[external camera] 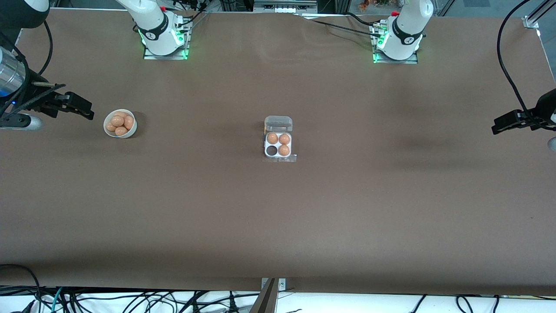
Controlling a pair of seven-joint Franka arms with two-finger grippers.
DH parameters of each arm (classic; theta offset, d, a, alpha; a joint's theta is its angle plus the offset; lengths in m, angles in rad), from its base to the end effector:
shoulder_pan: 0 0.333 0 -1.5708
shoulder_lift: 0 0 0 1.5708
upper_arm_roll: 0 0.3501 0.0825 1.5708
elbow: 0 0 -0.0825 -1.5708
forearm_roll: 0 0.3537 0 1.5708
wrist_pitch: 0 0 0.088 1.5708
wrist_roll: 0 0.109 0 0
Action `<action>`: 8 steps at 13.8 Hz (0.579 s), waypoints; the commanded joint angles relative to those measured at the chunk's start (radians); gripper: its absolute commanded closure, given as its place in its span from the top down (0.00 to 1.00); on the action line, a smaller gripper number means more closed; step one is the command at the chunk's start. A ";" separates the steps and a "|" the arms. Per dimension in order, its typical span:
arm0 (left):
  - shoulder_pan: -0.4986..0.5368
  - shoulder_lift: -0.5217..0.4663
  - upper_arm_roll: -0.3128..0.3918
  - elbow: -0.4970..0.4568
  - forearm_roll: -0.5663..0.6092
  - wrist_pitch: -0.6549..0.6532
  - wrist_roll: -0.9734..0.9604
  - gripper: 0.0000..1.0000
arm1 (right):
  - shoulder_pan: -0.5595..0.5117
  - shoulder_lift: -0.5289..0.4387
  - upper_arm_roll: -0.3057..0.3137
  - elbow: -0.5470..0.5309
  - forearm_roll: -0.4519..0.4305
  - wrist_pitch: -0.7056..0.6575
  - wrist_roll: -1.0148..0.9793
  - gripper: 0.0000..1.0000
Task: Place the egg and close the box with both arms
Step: 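Move the right gripper over the white bowl of eggs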
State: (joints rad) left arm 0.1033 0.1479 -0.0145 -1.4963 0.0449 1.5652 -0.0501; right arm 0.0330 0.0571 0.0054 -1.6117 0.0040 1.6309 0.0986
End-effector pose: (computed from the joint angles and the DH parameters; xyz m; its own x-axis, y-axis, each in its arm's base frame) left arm 0.5684 0.0562 0.6080 0.9874 0.1384 -0.0767 0.1351 -0.9897 -0.0465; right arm 0.5458 0.0213 0.6131 0.9974 -0.0604 -0.0381 -0.0605 -0.9982 -0.0005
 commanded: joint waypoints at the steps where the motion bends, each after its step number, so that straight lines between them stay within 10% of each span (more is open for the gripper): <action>1: 0.003 0.007 -0.005 0.028 0.018 -0.019 0.012 1.00 | -0.002 0.020 0.002 -0.007 -0.010 0.006 -0.016 1.00; 8: 0.003 0.009 -0.005 0.028 0.015 -0.019 0.010 1.00 | -0.001 0.131 0.002 -0.013 -0.122 -0.045 0.028 1.00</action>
State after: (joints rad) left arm 0.1031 0.1481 -0.0145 -1.4953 0.0449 1.5652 -0.0501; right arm 0.0329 0.1603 0.0054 -1.6277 -0.0594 1.6090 0.1019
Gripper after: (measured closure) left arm 0.000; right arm 0.000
